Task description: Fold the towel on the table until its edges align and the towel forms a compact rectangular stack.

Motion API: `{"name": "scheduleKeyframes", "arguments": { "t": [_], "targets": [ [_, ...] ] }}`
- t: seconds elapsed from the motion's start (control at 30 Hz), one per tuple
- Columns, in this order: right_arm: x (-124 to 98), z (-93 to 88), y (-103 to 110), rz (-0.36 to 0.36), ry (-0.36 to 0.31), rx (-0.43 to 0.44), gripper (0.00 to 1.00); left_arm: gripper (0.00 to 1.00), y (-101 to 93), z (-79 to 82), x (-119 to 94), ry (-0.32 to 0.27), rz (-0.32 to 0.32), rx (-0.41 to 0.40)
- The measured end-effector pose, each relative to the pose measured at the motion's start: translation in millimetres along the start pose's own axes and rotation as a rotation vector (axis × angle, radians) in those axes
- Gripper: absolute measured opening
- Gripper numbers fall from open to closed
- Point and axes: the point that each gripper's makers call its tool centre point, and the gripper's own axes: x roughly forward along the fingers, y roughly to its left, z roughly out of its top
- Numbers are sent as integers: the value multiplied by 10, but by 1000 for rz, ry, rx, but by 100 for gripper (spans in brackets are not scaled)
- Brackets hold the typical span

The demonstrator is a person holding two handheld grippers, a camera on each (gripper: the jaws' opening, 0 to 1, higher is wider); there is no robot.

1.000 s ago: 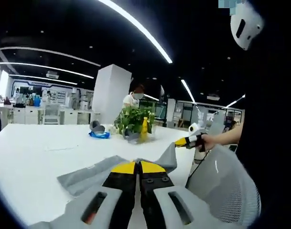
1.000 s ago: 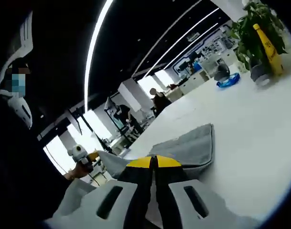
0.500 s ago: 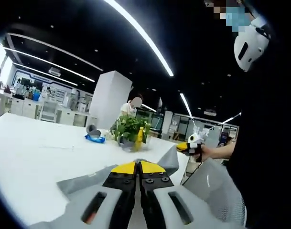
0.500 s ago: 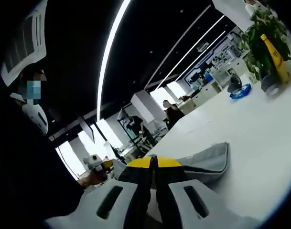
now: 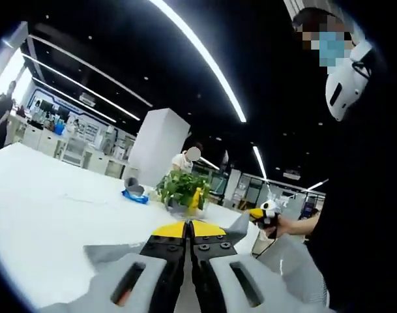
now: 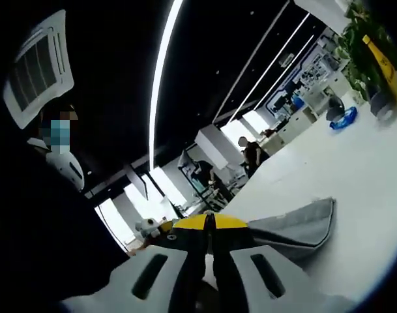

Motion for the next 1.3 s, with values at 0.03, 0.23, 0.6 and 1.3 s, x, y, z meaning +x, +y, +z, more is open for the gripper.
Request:
{"name": "scheduleKeyframes", "arguments": {
  "t": [0.03, 0.23, 0.6, 1.3],
  "targets": [
    [-22, 31, -4, 9, -11, 7, 0, 1, -22, 37, 3, -20, -12, -17],
    [-100, 132, 3, 47, -58, 34, 0, 1, -80, 119, 11, -57, -56, -44],
    [-196, 115, -263, -65, -52, 19, 0, 1, 34, -7, 3, -27, -6, -79],
    [168, -135, -702, -387, 301, -431, 0, 1, 491, -336, 97, 214, 193, 84]
  ]
}}
